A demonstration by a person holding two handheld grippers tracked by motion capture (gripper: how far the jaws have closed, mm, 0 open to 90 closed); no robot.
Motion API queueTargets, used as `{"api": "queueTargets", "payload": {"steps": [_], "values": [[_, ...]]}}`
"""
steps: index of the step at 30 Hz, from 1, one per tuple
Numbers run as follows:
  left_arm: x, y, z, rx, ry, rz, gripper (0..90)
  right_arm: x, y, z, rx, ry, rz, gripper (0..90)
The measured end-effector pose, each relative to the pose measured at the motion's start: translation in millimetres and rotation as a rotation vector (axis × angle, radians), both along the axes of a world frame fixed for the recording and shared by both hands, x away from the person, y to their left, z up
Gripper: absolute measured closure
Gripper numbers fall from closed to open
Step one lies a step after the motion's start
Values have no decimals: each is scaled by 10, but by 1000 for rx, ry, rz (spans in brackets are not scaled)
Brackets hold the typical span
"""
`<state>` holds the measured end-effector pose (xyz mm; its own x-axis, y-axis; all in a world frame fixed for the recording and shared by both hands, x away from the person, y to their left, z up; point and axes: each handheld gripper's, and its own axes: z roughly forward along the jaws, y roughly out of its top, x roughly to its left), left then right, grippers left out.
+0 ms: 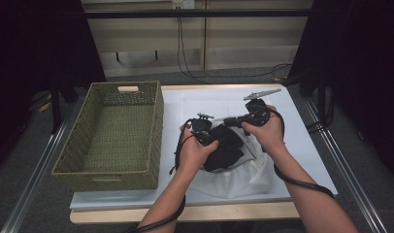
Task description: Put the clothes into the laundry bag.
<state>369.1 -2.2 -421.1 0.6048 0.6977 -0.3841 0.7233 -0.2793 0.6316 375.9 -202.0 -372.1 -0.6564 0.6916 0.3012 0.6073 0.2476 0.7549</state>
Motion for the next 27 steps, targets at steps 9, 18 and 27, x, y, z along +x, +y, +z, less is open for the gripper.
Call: {"api": "queueTargets", "payload": {"steps": [9, 18, 27], "values": [[13, 15, 2, -4, -50, 16, 667, -10, 21, 22, -6, -7, 3, 894], [32, -19, -108, 2, -74, 0, 606, -14, 16, 5, -13, -6, 2, 893], [26, -21, -176, 9, -79, 3, 405, -26, 22, -18, -18, 1, 4, 893]]}}
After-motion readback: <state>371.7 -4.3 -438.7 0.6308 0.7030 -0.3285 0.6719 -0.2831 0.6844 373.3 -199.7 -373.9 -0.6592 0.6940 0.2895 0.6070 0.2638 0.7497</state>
